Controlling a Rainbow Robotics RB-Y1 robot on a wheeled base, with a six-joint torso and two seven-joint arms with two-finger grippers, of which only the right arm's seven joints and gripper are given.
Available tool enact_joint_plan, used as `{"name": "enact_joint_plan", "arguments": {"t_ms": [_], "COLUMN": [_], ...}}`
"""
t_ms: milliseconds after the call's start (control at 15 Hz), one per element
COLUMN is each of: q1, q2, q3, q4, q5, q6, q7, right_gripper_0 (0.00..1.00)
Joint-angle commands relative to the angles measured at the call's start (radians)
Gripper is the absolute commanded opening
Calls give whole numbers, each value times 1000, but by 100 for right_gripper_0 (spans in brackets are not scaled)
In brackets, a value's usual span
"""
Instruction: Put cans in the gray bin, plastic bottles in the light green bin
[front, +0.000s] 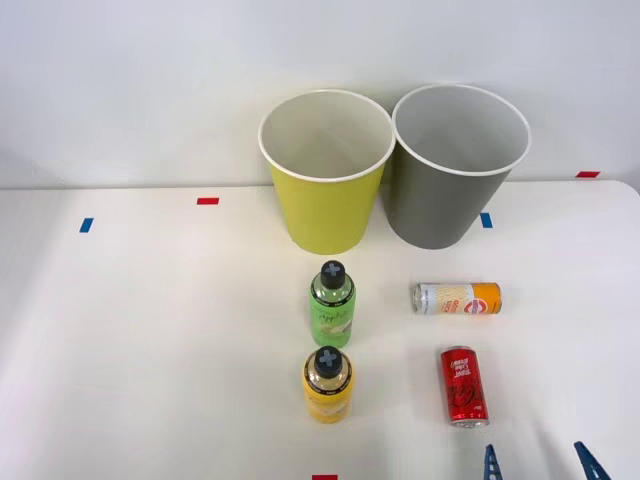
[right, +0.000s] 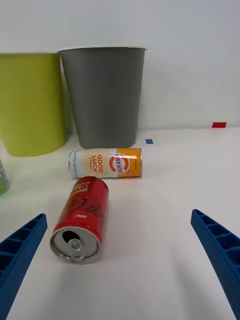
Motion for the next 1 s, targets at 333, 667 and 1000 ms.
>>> {"name": "enact_joint_plan", "arguments": {"t_ms": [333, 667, 1000], "q1": [86, 71, 5], "q2": [-271, -398, -494], "q3": [35, 12, -34], "q4": [-379, -646, -896], "q5": [-132, -287, -277], "q6": [437, 925, 1473], "q7": [-10, -14, -122], "right_gripper_0": [100, 100, 100]}}
